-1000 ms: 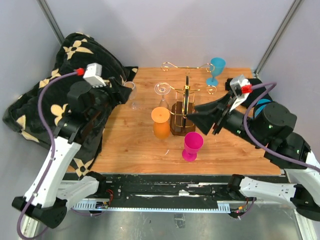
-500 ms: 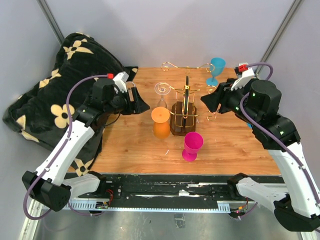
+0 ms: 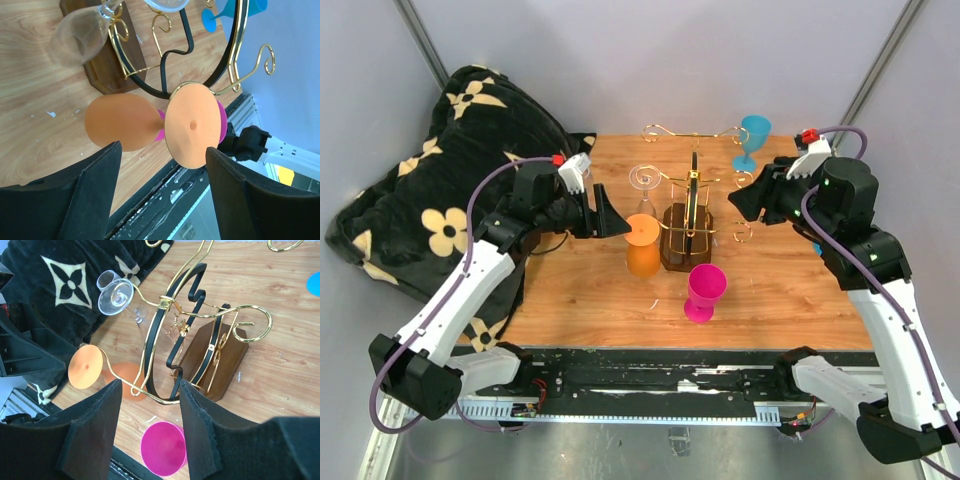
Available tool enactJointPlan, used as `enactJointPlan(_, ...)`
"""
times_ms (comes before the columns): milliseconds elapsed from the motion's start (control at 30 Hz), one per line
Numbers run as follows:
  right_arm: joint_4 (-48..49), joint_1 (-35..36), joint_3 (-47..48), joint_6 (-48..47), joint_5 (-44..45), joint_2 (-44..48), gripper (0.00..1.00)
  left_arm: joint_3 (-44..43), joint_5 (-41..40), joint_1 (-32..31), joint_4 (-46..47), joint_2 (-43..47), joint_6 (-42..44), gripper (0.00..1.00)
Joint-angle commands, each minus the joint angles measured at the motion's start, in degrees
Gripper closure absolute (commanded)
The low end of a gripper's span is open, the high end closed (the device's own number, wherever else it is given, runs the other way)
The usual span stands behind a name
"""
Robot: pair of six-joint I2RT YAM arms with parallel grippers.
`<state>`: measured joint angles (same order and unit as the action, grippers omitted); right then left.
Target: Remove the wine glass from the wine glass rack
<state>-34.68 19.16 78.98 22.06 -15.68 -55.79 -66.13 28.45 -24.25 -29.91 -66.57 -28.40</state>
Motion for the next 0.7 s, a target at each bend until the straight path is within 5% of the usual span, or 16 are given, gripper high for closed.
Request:
enactJointPlan(0,2.4,-2.27,-0.87,0.7,-2.45,1.02,0.49,1.62,4.88,-0.81,4.59,-0.24,-1.39,0.28)
enactJointPlan(200,2.86,-4.16,-1.7,0.92,-3.55,1.67,0.49,1.44,4.88,-1.95,4.53,-1.88,-1.26,0.41)
enactJointPlan(500,3.43,-5.89,-2.82,1.18,-4.62,2.31,0.49,-0.79,4.43,-2.2,2.36,-2.95,-0.44,0.97)
enactJointPlan(667,3.95,-6.24,-3.1,1.48,-5.05,2.57,0.49,-1.23,4.59,-2.2,1.56,-2.74,0.28,0.99)
